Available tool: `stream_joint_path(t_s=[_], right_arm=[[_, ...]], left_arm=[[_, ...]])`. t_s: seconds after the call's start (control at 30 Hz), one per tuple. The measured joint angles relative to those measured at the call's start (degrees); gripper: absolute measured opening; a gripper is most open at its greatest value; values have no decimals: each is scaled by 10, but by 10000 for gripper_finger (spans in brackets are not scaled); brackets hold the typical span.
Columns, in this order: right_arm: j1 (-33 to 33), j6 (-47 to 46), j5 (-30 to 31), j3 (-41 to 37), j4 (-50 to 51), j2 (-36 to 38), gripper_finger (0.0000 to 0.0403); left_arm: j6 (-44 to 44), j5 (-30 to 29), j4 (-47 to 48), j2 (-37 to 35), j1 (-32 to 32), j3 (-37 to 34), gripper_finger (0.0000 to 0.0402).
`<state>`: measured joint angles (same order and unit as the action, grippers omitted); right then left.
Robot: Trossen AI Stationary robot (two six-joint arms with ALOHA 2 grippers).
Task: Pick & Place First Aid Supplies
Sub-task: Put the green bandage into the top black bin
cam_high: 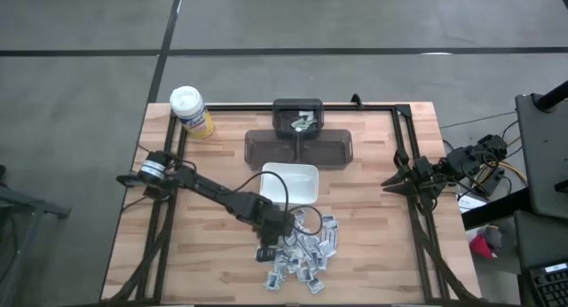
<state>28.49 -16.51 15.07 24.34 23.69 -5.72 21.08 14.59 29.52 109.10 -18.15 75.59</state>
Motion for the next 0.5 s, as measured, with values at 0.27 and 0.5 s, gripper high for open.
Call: stream_joint_path(t_s=[0.27, 0.5], right_arm=[[0, 0, 0, 0, 0, 0, 59], [0, 0, 0, 0, 0, 0, 59]], left_arm=[[28, 24, 0, 0, -9, 0, 3], [79, 19, 0, 0, -9, 0, 3]])
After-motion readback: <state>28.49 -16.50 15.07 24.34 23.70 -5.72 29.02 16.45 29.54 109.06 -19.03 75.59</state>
